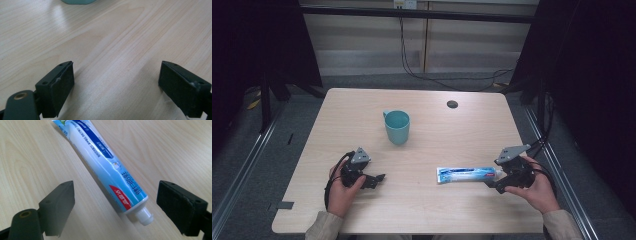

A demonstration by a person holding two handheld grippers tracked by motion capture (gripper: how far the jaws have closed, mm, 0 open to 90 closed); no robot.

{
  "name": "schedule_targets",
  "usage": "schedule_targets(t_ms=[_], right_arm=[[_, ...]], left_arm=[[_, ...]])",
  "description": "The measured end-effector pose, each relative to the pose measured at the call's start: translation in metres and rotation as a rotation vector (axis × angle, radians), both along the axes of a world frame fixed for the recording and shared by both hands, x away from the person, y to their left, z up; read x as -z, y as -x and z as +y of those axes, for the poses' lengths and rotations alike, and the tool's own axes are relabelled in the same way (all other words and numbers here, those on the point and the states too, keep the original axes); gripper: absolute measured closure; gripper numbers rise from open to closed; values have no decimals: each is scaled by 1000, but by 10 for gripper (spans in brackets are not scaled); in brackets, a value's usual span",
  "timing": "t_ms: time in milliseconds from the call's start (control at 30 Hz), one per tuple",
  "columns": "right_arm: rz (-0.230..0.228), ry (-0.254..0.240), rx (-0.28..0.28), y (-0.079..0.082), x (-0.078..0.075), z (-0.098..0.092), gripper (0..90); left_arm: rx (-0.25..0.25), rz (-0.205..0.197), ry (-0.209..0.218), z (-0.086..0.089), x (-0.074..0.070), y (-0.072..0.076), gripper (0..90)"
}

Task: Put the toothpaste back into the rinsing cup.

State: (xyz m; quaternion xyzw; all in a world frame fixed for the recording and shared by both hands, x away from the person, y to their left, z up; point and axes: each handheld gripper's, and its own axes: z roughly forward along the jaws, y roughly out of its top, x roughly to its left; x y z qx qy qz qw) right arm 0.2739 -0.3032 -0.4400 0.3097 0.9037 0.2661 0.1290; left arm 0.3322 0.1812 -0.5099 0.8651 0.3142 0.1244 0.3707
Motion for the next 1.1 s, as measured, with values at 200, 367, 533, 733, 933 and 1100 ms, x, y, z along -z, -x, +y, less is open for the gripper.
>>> schedule_targets(t_ms=[200,367,533,733,933,1100], right_arm=[[-4,16,-6,-9,-1,0,144],[9,33,-12,-16,0,0,144],[13,44,-16,-21,0,1,144],[26,53,-21,-26,3,4,144],[41,73,-46,-30,7,10,144],[51,81,-62,-32,12,14,145]], left_arm=[[1,0,-2,0,0,0,129],[2,0,1,0,0,0,129],[2,0,1,0,0,0,129],[0,0,-1,0,0,0,129],[1,0,-1,0,0,0,129],[1,0,-3,0,0,0,129]])
